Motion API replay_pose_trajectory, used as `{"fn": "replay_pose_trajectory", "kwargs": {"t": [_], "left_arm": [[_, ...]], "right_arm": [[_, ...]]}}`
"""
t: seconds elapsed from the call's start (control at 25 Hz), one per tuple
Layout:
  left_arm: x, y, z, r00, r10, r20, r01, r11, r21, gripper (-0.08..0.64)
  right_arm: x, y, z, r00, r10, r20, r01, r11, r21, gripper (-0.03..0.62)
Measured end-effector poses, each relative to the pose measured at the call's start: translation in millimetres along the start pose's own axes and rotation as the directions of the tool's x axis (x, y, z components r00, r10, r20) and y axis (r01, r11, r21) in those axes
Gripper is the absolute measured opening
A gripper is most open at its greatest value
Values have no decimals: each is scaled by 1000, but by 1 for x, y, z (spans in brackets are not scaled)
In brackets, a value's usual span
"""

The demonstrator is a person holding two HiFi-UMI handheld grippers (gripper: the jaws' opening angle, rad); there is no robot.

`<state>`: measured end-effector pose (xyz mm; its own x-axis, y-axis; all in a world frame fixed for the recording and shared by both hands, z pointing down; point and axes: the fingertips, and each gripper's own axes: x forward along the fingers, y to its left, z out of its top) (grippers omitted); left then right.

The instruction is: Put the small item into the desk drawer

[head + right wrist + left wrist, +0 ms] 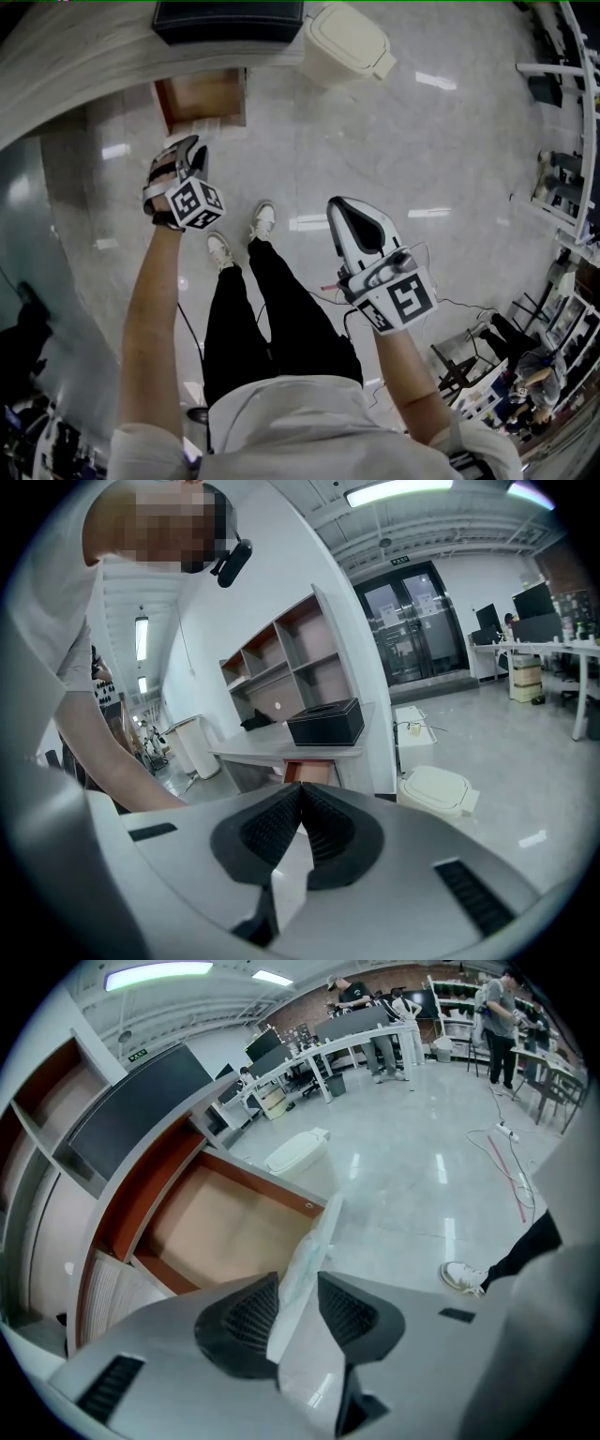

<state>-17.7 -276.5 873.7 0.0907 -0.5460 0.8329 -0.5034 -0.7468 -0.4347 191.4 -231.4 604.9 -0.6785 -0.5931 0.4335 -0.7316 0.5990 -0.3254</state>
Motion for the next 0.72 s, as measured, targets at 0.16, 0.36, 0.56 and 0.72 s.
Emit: {"fn": "replay_pose_trajectory", "kwargs": {"t": [0.16, 0.36, 0.56, 0.72], "left_arm": [[-4, -1, -2, 1000, 3, 17, -3, 1000, -5, 155], [-15, -1, -9, 999, 19, 30, -18, 1000, -13, 164], [-67, -9, -19, 994, 83, 76, -69, 982, -176, 164], [-135, 6, -39, 971, 195, 136, -138, 929, -343, 164]], "right_arm": [[-1, 9, -1, 1000, -3, 7, 3, 1000, -8, 23], [-5, 24, -2, 1000, -14, 19, 14, 1000, -22, 23], [-16, 59, 1, 999, -7, 46, 9, 999, -40, 23], [-19, 105, 19, 995, 24, 96, -15, 996, -90, 23]]}}
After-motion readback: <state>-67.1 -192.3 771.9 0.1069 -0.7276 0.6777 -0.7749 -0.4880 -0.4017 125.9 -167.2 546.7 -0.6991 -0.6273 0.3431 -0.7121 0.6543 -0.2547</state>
